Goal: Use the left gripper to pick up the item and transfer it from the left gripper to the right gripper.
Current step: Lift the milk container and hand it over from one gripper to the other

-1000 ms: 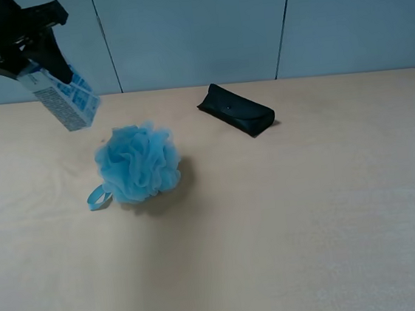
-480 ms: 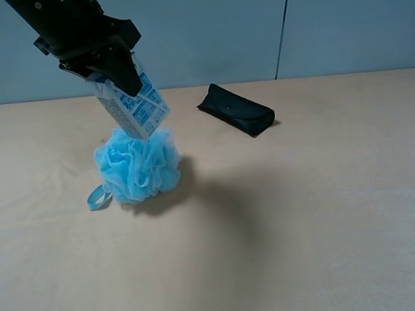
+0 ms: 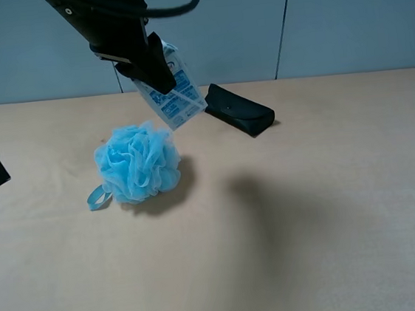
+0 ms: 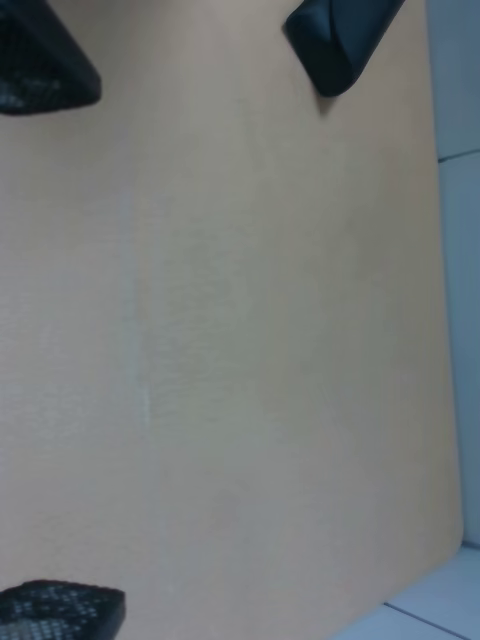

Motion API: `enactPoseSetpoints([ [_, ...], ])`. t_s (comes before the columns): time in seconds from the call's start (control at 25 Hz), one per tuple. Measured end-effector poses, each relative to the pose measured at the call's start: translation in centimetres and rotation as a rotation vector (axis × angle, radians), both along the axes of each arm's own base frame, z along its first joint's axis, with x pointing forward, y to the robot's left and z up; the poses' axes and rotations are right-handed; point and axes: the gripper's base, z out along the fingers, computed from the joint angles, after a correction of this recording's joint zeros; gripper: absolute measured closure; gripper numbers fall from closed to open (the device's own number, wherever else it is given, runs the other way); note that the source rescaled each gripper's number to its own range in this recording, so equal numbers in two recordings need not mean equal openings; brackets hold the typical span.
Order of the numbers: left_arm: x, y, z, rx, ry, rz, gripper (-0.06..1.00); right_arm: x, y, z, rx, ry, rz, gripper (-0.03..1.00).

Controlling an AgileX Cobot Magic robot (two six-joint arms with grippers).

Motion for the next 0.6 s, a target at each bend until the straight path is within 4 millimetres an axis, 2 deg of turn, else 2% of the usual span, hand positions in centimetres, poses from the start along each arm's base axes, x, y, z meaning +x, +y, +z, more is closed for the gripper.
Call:
enactPoseSetpoints([
  [0.12, -0.4, -0.6, 0.0, 0.020, -0.052, -0.115, 0.94, 0.0, 0.0, 0.0, 0.000, 0.000, 0.000, -0.03],
  [0.28, -0.8, -1.1, 0.0, 0.021, -0.066, -0.165, 0.94, 0.0, 0.0, 0.0, 0.004, 0.000, 0.002, -0.03],
  [0.6, -1.5, -2.3, 0.6, -0.113, -0.045, -0.265, 0.94, 0.0, 0.0, 0.0, 0.016, -0.001, -0.002, -0.03],
])
